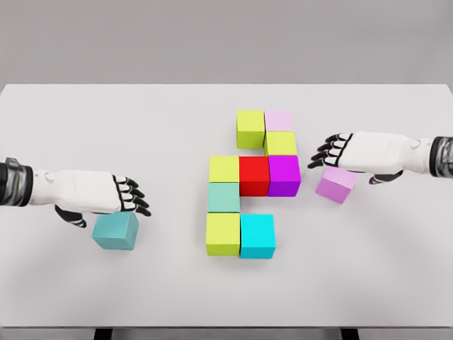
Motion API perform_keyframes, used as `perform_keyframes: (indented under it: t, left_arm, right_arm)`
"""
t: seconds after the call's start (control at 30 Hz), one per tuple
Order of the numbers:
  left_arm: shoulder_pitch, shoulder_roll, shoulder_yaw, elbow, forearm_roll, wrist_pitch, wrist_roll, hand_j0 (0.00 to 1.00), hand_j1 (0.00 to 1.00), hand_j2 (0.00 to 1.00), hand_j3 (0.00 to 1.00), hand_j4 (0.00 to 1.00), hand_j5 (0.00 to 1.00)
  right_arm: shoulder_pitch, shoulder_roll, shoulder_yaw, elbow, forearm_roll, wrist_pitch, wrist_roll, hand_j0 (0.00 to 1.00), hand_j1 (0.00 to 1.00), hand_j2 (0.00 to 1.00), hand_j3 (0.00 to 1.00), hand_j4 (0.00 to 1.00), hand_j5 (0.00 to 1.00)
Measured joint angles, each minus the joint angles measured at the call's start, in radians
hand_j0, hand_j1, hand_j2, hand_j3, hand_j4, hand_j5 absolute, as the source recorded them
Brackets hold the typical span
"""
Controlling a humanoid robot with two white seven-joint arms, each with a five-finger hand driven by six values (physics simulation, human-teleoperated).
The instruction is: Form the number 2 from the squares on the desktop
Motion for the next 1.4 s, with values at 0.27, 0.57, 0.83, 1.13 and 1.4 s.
perform_keyframes:
  t: [0.27,0.57,0.83,1.13,1.4]
  left_arm:
    - [0.017,0.0,-0.019,-0.018,-0.006,0.0,0.0,1.0,1.0,1.0,1.0,1.0,1.0]
    - [0.021,0.0,-0.025,-0.02,-0.01,0.001,0.001,0.62,0.62,0.62,0.62,0.62,0.62]
    - [0.02,0.001,-0.034,-0.016,-0.013,0.0,-0.007,0.3,0.3,0.3,0.3,0.3,0.3]
    - [-0.164,-0.081,-0.031,0.127,0.017,0.0,-0.001,0.27,0.27,0.27,0.27,0.27,0.27]
    - [-0.235,-0.301,-0.014,0.33,0.034,-0.001,-0.001,0.27,0.27,0.27,0.27,0.27,0.27]
  right_arm:
    - [-0.003,0.019,0.0,0.028,0.021,0.0,0.0,1.0,1.0,1.0,1.0,1.0,1.0]
    - [-0.005,0.042,0.014,0.031,0.07,0.0,0.0,1.0,1.0,1.0,1.0,1.0,1.0]
    - [-0.005,0.054,0.041,0.043,0.117,0.0,0.0,1.0,1.0,1.0,1.0,1.0,1.0]
    - [-0.012,0.06,0.056,0.043,0.13,0.0,0.0,0.97,0.97,0.97,0.97,0.97,0.97]
    - [-0.012,0.06,0.07,0.043,0.136,0.0,0.0,0.65,0.65,0.65,0.65,0.65,0.65]
